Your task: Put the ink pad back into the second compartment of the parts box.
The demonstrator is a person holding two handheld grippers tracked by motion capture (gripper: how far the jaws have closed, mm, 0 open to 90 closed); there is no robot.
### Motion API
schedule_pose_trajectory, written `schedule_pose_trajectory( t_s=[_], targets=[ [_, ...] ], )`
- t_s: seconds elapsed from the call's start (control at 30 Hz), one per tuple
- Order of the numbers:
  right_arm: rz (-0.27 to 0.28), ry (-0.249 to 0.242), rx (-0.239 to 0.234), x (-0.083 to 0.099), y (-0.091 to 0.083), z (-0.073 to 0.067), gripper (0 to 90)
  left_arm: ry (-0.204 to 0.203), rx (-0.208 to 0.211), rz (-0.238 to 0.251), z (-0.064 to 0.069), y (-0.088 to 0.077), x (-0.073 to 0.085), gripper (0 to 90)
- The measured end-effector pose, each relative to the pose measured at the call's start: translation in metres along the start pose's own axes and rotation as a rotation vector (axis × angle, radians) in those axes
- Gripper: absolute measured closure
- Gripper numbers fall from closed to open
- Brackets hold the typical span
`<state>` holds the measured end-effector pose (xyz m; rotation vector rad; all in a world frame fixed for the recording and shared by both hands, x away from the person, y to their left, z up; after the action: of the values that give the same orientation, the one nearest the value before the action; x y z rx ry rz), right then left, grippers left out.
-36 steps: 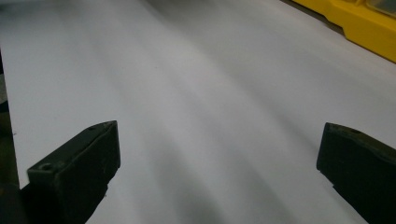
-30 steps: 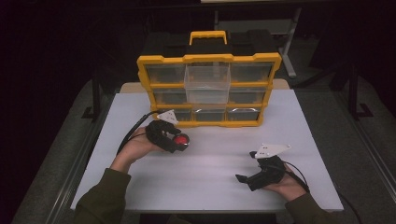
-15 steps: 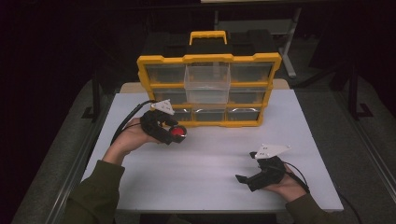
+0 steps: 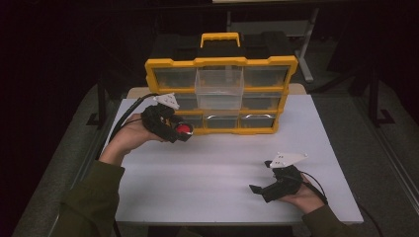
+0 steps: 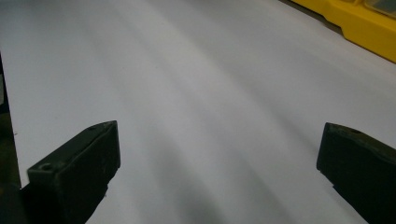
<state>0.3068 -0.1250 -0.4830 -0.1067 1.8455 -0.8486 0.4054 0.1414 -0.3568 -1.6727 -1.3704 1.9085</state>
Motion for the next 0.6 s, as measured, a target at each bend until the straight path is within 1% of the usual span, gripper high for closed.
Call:
schedule_pose_trajectory(
  t_s=[0.07,0.17,0.2,0.27,0.4,0.47,0.6],
  targets=[
    [0.001,0.0,0.0,0.0,0.0,0.0,0.0,-0.006,0.011,0.017,0.0,-0.005,-0.005,29.5],
    [0.001,0.002,0.0,0.0,0.0,0.0,0.0,0.002,0.018,0.024,-0.001,-0.011,-0.009,29.5],
    [0.002,0.002,0.001,0.0,0.0,0.0,0.0,0.001,0.021,0.029,-0.002,-0.016,-0.013,29.5],
    [0.002,0.002,0.001,0.0,0.0,0.0,0.0,-0.002,0.025,0.037,-0.002,-0.019,-0.016,29.5],
    [0.005,0.003,0.002,0.0,-0.001,0.0,0.0,0.007,0.017,0.04,-0.005,-0.026,-0.023,29.5],
    [0.005,0.003,0.002,0.0,-0.001,0.0,0.0,0.007,0.025,0.048,-0.005,-0.029,-0.026,29.5],
    [0.007,0.006,0.002,0.0,-0.001,0.0,0.0,0.01,0.025,0.061,-0.007,-0.037,-0.033,29.5]
  ],
)
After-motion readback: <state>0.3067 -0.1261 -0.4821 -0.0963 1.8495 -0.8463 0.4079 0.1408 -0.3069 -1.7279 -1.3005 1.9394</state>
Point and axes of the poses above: each handheld gripper's, and its own axes: y roughly forward along the jaws, x roughly out of its underside, z roughly to its right, the point moved 8 cm from there along y, roughly forward along the jaws, and after that the axes turned 8 degrees about -x, right-handed, at the moved point
